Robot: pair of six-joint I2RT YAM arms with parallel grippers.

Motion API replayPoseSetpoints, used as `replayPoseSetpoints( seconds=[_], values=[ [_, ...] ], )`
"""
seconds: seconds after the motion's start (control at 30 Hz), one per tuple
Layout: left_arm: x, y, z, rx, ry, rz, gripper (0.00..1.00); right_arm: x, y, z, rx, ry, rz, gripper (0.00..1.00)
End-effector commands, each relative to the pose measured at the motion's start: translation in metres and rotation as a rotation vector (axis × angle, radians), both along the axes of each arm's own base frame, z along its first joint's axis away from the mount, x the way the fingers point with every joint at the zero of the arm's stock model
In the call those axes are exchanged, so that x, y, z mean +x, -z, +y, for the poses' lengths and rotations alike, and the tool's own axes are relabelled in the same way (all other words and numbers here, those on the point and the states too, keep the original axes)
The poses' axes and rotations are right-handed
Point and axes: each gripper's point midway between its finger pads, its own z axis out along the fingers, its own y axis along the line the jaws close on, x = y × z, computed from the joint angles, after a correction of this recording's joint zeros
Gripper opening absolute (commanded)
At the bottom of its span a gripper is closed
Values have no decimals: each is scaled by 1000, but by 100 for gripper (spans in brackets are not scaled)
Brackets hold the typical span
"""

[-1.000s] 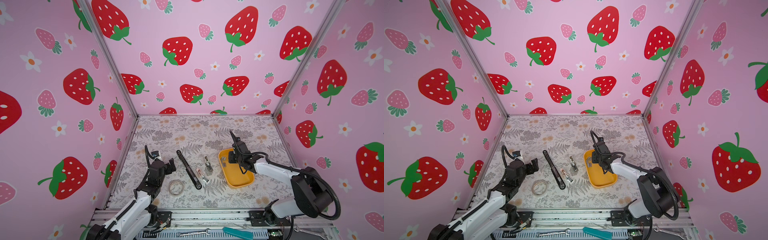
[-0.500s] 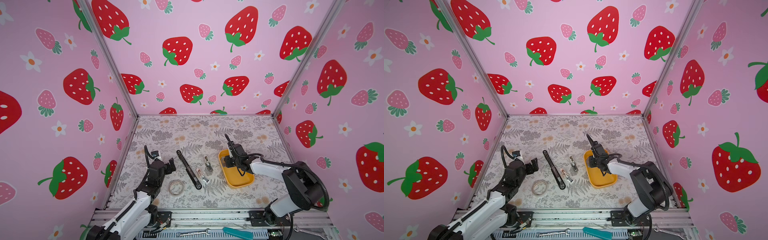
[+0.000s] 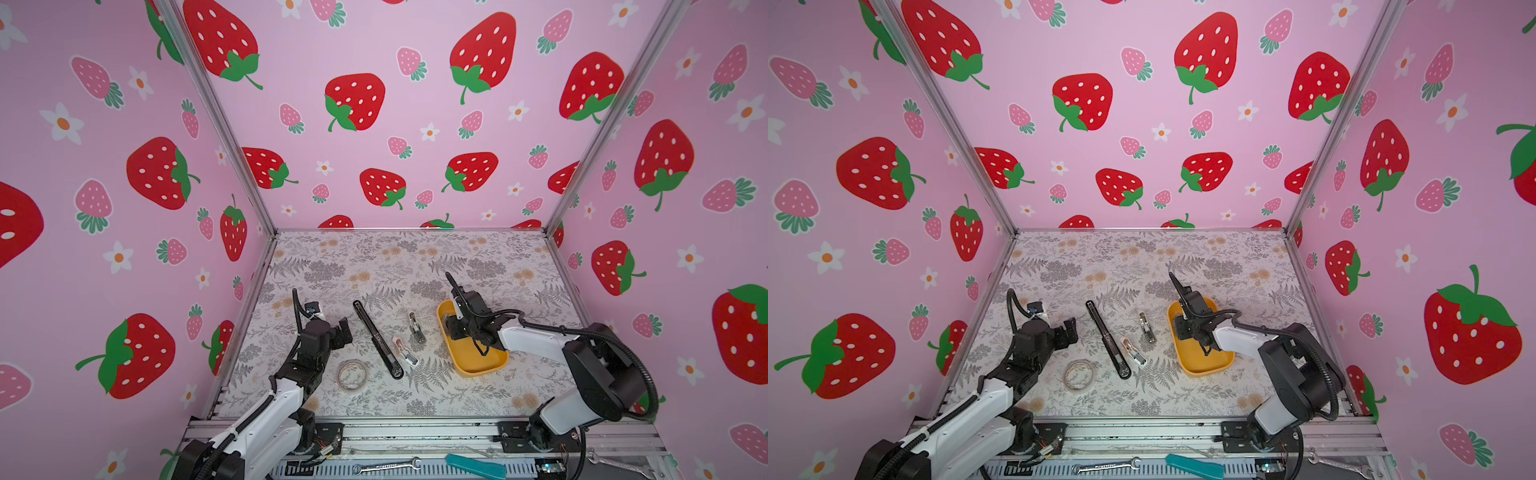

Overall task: Load the staples into the stapler
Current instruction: 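Lower the open right gripper into the yellow tray over a staple strip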

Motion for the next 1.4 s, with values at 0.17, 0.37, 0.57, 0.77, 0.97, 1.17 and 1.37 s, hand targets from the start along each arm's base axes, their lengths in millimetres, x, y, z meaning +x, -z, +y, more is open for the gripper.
replayPoseSetpoints(
  seconds=[0.17,0.37,0.57,0.77,0.97,1.17,1.37],
  values=[
    [9,-20,-3,-10,3,-53,99,-14,15,-14,-66,13,27,39],
    [9,-21,-3,-11,2,-53,99,-19,15,-25,-87,36,16,39],
    [8,-20,-2,-12,-1,-53,99,-18,12,-32,-102,69,1,33],
    [8,-21,-2,-15,-4,-54,99,-17,15,-29,-111,59,6,34],
    [8,-20,-3,-14,2,-49,99,-15,15,-30,-120,63,1,44],
    [8,-20,-3,-15,3,-51,99,-13,25,-30,-151,71,25,40],
    [8,-21,-3,-15,1,-54,99,-13,29,-31,-159,72,31,38]
  ],
)
